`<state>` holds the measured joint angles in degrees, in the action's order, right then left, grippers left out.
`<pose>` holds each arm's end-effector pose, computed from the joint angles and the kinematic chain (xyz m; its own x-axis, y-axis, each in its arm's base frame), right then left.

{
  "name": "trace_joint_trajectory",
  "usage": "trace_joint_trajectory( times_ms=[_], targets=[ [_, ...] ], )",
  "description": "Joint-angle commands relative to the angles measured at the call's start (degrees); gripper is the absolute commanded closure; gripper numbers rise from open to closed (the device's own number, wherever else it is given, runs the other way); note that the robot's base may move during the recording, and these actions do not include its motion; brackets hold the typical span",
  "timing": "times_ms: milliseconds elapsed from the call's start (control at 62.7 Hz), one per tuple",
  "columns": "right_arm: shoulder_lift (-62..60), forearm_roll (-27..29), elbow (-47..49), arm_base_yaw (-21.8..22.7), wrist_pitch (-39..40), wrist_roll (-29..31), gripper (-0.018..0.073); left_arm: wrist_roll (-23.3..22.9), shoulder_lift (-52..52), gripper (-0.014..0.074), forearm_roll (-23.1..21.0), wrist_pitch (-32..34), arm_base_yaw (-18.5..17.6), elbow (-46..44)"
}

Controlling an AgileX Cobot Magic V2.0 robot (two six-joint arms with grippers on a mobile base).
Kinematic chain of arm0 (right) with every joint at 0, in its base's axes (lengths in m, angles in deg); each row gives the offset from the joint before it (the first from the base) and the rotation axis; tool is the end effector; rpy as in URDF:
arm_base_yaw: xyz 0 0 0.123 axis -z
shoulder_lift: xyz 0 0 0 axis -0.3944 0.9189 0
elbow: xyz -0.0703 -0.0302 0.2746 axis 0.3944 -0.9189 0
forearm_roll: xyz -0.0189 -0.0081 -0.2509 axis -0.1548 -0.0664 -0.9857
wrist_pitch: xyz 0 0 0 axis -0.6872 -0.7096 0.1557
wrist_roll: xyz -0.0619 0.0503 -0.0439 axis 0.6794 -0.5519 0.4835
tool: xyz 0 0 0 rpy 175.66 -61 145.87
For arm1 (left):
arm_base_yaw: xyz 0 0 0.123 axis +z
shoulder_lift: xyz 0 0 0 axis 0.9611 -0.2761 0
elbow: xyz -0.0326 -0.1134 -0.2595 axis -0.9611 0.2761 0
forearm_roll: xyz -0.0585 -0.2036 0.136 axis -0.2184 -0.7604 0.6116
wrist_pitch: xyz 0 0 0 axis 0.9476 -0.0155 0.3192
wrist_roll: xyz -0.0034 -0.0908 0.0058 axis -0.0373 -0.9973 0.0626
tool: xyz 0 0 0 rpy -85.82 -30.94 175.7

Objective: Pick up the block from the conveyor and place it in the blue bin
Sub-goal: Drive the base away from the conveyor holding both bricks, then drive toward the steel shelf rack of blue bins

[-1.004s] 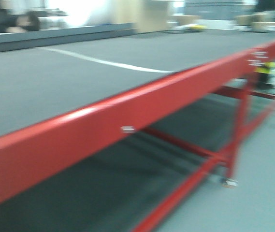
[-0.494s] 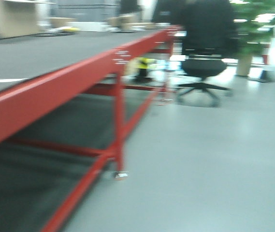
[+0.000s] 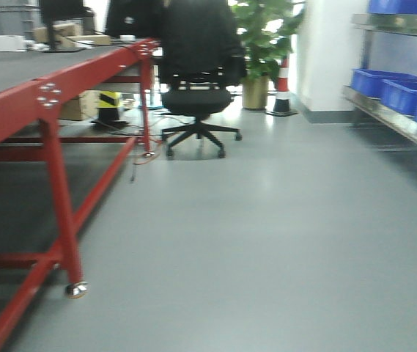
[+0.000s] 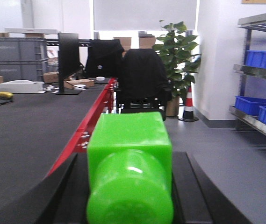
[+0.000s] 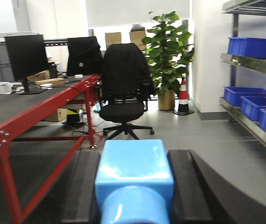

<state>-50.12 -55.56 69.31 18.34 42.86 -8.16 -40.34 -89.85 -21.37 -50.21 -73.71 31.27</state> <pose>0.0587 0.0097 0.3550 0.0849 0.1329 -0.9875 -0.1474 0.9818 0.1195 0.0564 0.0012 0.3630 0.1277 0.0417 -0.9909 -0.0199 0.9990 0.0394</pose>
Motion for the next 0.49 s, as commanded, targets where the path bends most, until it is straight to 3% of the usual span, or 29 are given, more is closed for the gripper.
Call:
trace_joint_trajectory(
  times_ms=[0,478],
  targets=[
    [-0.2,0.1,0.2,0.1,1.3,0.3,0.0721,-0.6,0.3,0.0708,-0.2,1.2,0.1,0.1],
    [-0.2,0.1,0.2,0.1,1.3,0.3,0.0721,-0.6,0.3,0.0708,-0.2,1.2,0.1,0.1]
  ],
)
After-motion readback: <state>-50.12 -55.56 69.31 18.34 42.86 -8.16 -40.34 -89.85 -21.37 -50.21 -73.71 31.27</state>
